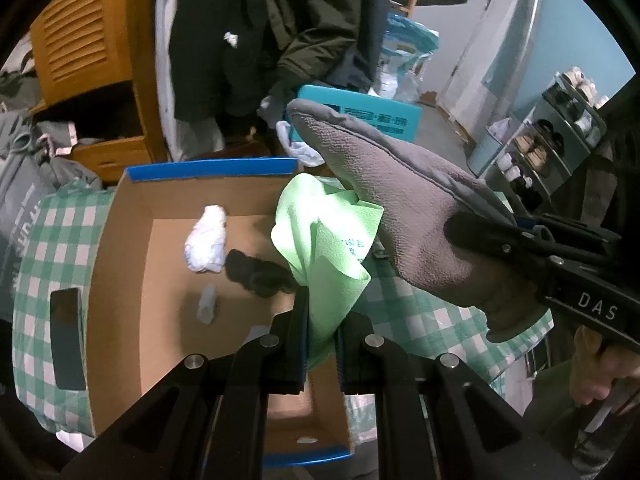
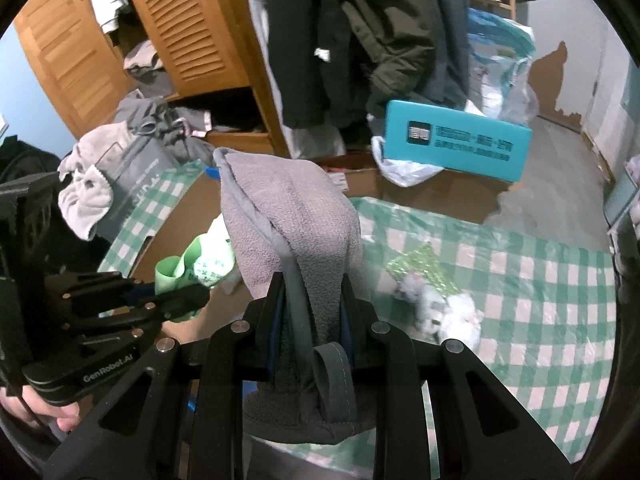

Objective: Organize soft objects
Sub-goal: 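Carry the green cloth with left tool while right tool carries grey mitt to box, then open both tools to drop the cloth and mitt into the box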

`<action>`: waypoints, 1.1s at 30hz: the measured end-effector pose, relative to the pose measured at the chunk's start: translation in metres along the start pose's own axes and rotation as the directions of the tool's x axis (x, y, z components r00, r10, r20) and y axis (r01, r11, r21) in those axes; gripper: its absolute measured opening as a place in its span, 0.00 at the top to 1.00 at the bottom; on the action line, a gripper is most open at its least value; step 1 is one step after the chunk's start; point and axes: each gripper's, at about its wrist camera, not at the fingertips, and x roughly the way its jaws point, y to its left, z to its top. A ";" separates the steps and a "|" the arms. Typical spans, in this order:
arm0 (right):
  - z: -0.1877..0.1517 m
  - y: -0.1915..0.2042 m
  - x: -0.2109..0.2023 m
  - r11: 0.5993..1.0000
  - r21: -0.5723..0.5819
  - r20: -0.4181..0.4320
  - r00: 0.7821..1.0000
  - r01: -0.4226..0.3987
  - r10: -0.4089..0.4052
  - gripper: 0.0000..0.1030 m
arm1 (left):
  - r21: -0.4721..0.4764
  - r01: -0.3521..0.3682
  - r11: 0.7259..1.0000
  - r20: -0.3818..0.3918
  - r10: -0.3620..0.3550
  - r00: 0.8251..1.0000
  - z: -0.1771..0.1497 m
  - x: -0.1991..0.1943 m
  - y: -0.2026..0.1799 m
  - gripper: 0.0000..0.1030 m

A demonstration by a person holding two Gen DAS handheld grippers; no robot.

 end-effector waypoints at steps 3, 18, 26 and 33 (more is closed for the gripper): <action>0.005 0.012 0.008 1.000 -0.020 -0.010 1.000 -0.005 0.005 0.78 | -0.021 -0.008 1.000 0.001 0.008 1.000 -0.002 -0.001 0.013 0.90; 0.021 0.060 0.045 0.996 -0.084 -0.057 0.998 -0.019 0.014 0.78 | -0.106 -0.068 0.992 0.000 0.068 0.998 -0.009 -0.004 0.065 0.90; 0.026 0.073 0.071 0.995 -0.096 -0.093 0.996 -0.014 0.005 0.78 | -0.147 -0.096 0.984 -0.030 0.093 0.995 -0.014 0.004 0.087 0.89; 0.027 0.082 0.096 0.996 -0.084 -0.134 0.991 -0.031 0.019 0.78 | -0.174 -0.115 0.978 -0.060 0.106 0.993 -0.017 0.014 0.099 0.89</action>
